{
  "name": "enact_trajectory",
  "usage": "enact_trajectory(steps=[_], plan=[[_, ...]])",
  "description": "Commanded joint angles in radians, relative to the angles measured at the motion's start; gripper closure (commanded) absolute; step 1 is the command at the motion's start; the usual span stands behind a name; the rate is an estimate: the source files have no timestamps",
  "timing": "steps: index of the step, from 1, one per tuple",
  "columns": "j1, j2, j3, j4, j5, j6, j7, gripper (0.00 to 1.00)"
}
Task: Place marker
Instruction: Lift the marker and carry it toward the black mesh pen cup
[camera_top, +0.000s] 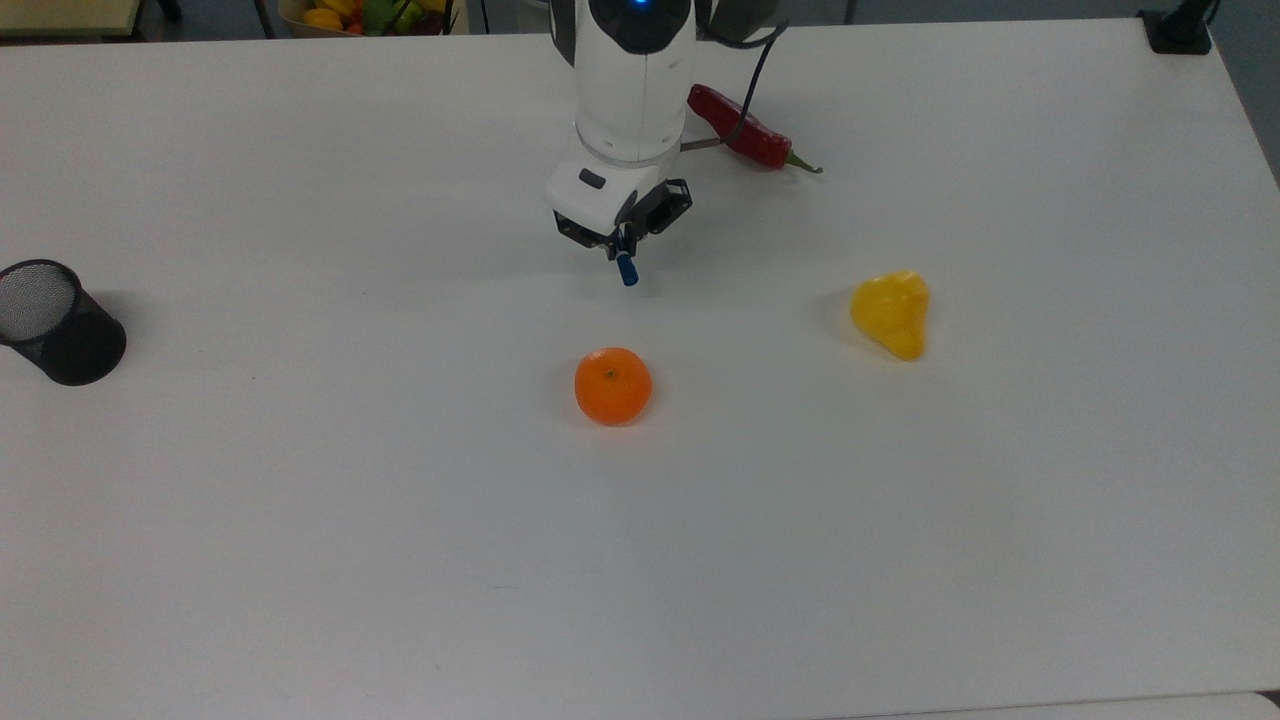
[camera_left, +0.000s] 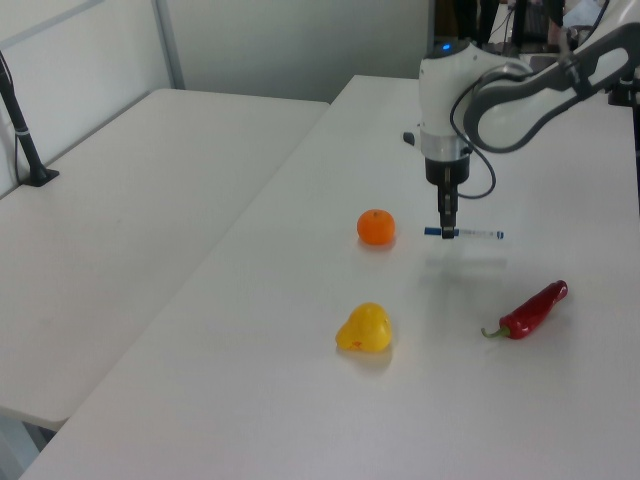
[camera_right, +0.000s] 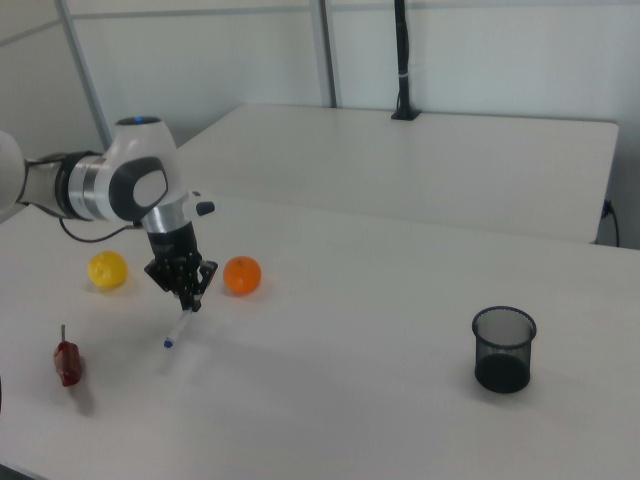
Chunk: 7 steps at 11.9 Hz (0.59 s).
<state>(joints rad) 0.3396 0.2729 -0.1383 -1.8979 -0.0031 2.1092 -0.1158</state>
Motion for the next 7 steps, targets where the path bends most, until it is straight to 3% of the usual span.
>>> enact_trajectory(steps=[1, 7], plan=[[-0.051, -0.031, -0.003, 0.149, 0.023, -0.176, 0.004, 1.0], [-0.125, -0.041, -0.009, 0.331, 0.06, -0.273, 0.004, 1.0]])
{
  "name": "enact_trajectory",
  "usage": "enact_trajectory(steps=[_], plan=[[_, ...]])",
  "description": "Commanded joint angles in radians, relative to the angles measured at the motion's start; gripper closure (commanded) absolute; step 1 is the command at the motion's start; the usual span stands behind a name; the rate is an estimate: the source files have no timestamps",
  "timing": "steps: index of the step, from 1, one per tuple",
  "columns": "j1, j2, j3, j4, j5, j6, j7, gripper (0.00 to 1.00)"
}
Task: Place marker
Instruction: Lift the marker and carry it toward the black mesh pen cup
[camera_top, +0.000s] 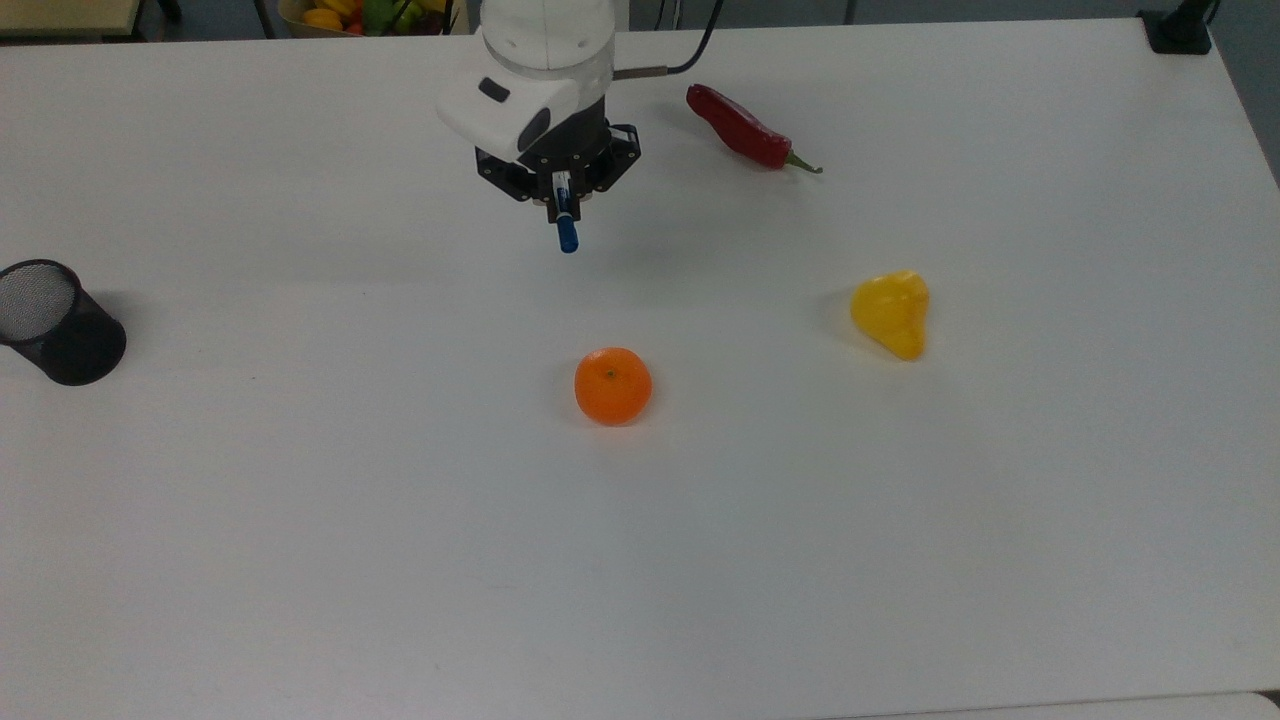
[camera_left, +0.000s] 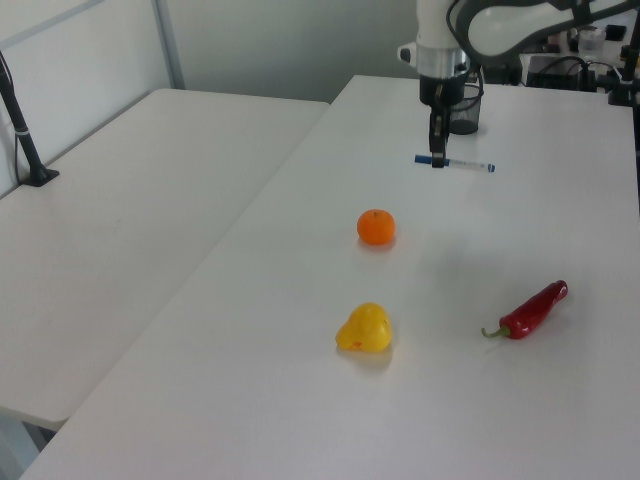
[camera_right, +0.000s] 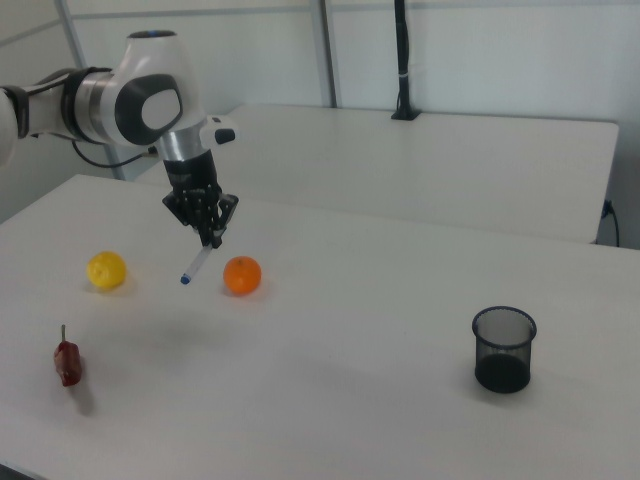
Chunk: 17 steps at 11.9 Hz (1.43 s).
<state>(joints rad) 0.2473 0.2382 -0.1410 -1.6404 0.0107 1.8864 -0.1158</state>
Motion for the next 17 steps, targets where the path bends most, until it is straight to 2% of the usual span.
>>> enact_trajectory(steps=[1, 5, 8, 17], plan=[[-0.049, -0.01, -0.006, 0.082, 0.052, -0.05, 0.001, 1.0], [-0.12, -0.02, -0.008, 0.088, 0.055, -0.017, -0.005, 1.0], [-0.189, -0.017, -0.009, 0.105, 0.069, 0.075, -0.016, 1.0], [-0.399, 0.026, -0.009, 0.1, 0.06, 0.443, -0.018, 1.0]])
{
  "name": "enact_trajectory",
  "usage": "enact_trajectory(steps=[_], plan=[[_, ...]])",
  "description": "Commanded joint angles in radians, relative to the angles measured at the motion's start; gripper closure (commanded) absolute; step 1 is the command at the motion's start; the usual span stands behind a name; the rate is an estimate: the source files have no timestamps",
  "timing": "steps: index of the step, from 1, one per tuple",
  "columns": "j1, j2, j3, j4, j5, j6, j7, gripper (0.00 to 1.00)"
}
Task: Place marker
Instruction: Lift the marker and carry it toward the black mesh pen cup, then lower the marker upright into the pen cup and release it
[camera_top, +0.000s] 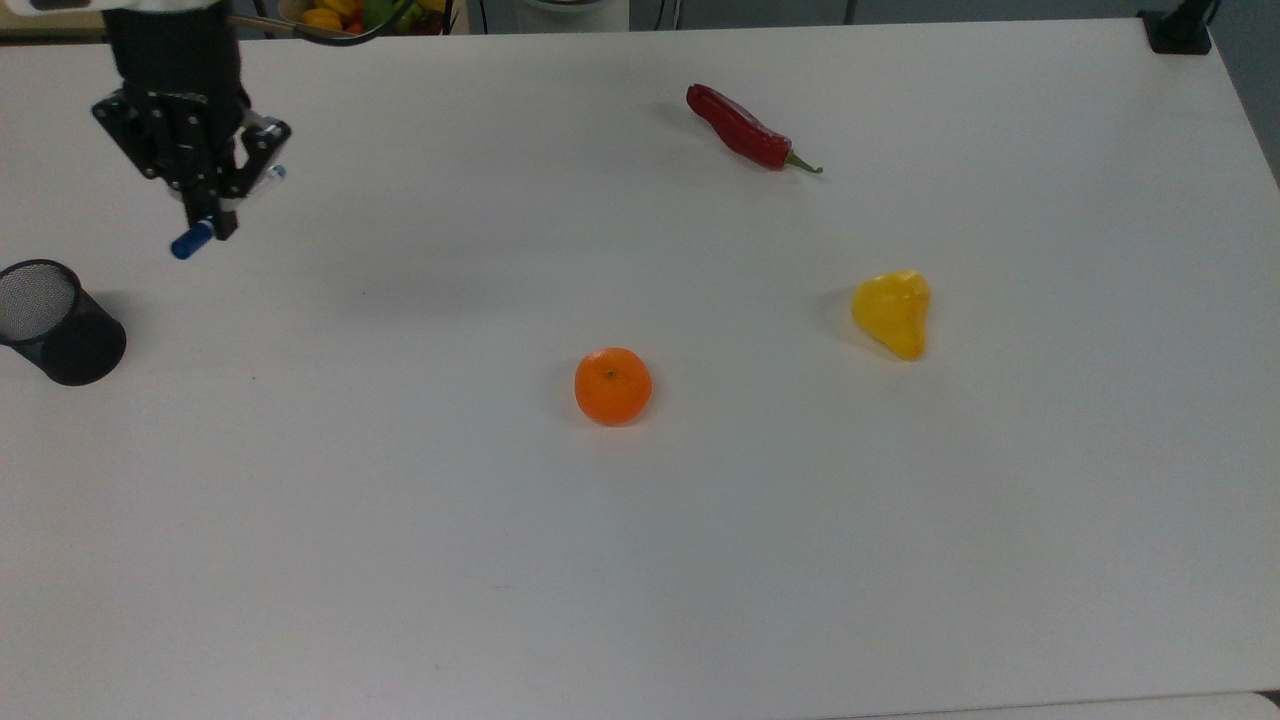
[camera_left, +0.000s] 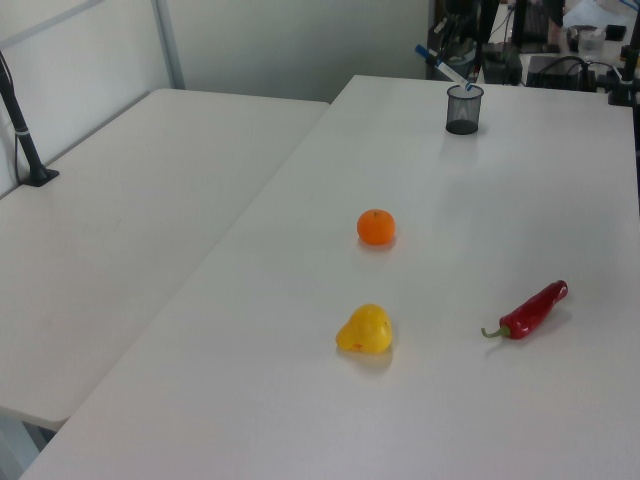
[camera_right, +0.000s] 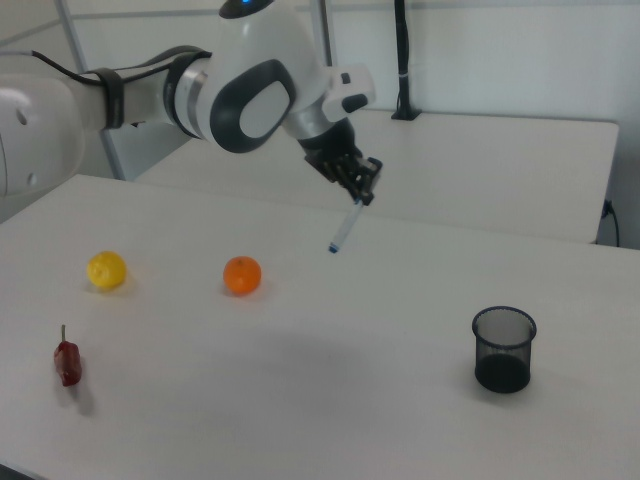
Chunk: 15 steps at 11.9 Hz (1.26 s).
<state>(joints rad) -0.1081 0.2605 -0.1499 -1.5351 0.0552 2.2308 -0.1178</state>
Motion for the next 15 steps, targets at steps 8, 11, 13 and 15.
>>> enact_trajectory(steps=[8, 11, 13, 15], plan=[[-0.179, 0.071, 0.0, -0.013, 0.025, 0.335, -0.005, 1.0], [-0.231, 0.097, 0.001, -0.017, 0.026, 0.455, -0.003, 1.0], [-0.251, 0.114, 0.001, -0.078, 0.026, 0.6, -0.003, 1.0], [-0.278, 0.123, 0.001, -0.129, 0.026, 0.7, -0.002, 1.0]])
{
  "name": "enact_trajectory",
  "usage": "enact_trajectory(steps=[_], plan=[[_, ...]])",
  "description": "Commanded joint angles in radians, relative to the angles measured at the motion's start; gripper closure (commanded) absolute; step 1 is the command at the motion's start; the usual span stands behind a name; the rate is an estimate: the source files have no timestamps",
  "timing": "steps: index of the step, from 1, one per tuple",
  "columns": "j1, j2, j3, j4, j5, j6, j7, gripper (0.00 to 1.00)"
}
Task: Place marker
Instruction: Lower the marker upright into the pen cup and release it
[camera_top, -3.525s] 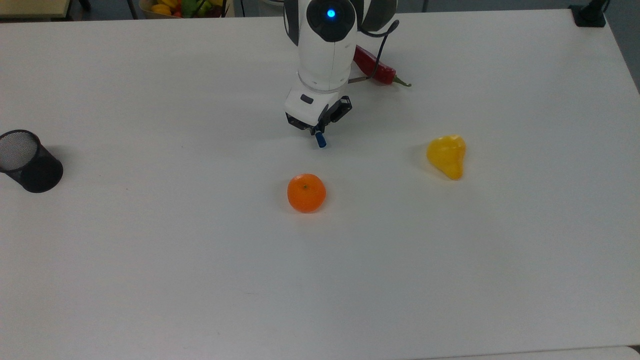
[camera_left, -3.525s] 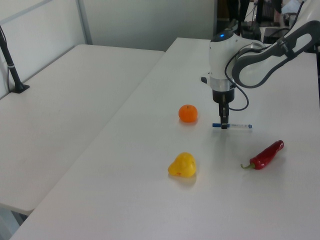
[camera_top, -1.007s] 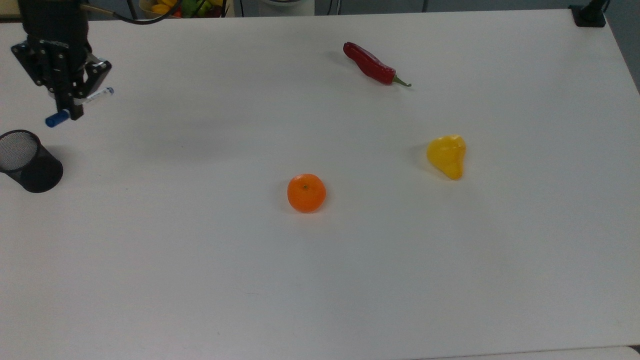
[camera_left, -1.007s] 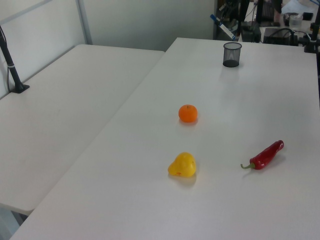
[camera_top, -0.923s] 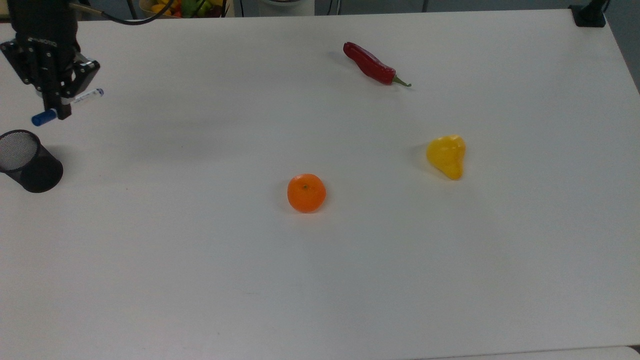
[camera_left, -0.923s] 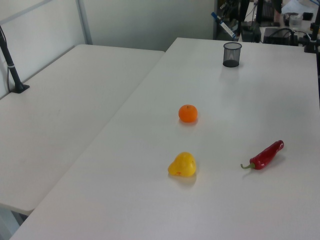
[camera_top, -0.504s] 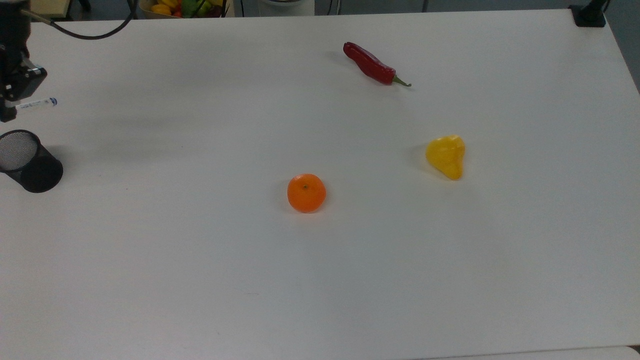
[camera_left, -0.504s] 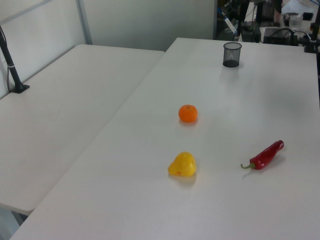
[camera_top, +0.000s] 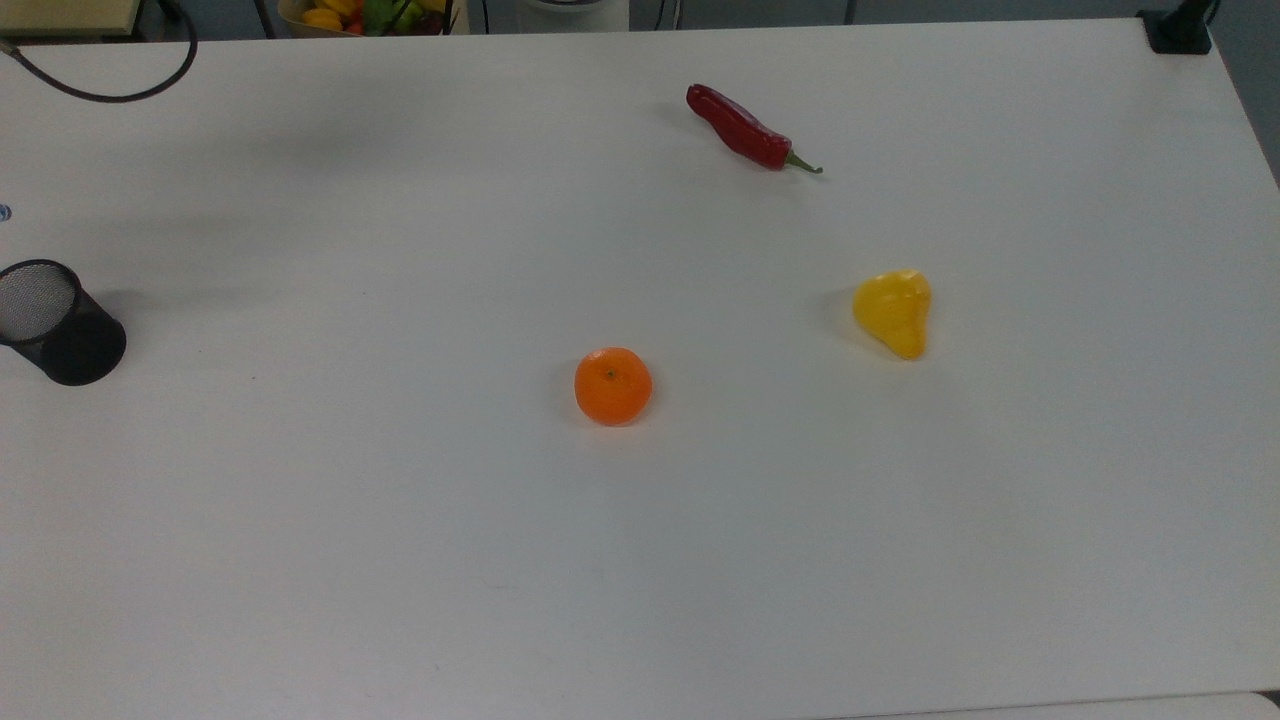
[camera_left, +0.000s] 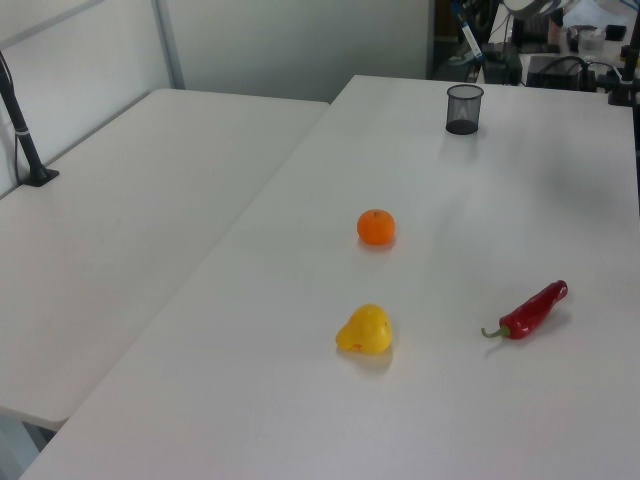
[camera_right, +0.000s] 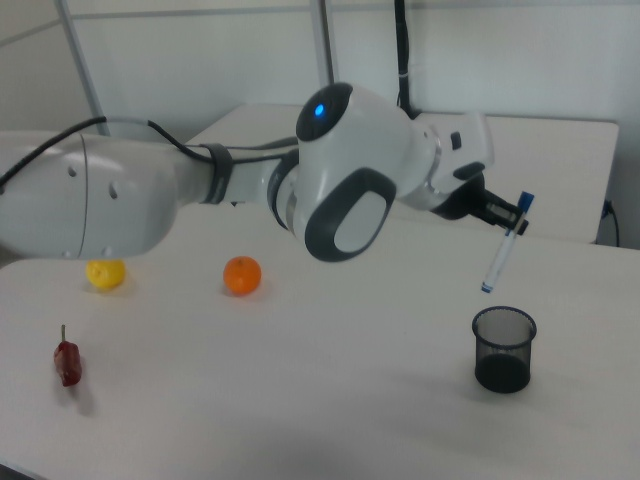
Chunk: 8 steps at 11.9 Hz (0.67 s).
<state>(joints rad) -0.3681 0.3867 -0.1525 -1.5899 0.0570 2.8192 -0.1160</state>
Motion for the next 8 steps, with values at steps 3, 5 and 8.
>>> enact_trajectory(steps=[3, 5, 8], plan=[[-0.026, 0.058, 0.004, -0.091, 0.023, 0.227, -0.004, 1.0], [-0.022, 0.106, 0.004, -0.101, 0.024, 0.328, 0.009, 1.0], [-0.014, 0.141, 0.005, -0.093, 0.024, 0.362, 0.032, 1.0]])
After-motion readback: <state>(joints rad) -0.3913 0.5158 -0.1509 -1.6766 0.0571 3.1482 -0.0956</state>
